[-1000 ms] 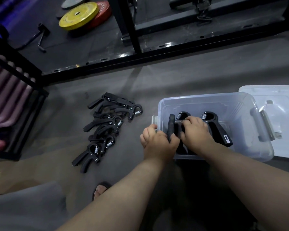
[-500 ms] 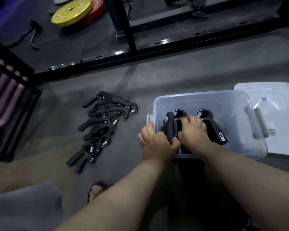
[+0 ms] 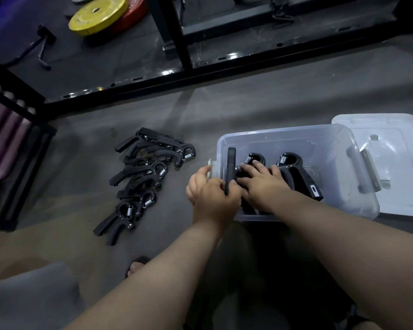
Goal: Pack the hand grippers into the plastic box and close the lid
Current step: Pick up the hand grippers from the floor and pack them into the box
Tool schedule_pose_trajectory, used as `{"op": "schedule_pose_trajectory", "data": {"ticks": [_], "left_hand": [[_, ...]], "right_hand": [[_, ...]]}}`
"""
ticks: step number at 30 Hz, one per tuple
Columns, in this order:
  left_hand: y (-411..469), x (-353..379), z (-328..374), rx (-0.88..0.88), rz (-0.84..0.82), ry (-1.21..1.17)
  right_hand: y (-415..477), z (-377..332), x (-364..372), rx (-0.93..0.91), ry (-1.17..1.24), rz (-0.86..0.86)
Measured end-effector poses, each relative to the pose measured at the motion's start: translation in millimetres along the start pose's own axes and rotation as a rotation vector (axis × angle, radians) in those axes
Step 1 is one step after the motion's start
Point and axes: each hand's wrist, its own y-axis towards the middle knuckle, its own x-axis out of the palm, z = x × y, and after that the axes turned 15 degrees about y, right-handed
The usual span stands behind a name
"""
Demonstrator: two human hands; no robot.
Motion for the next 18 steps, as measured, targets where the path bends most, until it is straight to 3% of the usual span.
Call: {"op": "schedule_pose_trajectory", "data": {"ticks": [4,8,10,13,18], "left_hand": [[4,0,-5,-0.087,0.002,0.001],[4,0,-4,-0.061,0.022,-0.021],[2,-1,4,-0.018,0.039,-0.066],[2,-2,21,0.023,0.039,-0.122],[1,-4,29,0.204,0.016,-0.094]], "right_hand": [[0,0,1,0.015,0.051,0.066],[-1,5,-8,0.039,0.258,0.342],[4,9,-18,0.126,0.552,0.459],[11,9,-49,0.313,1.199,0.513],[6,12,-99,0.444,1.768,0.214]]}}
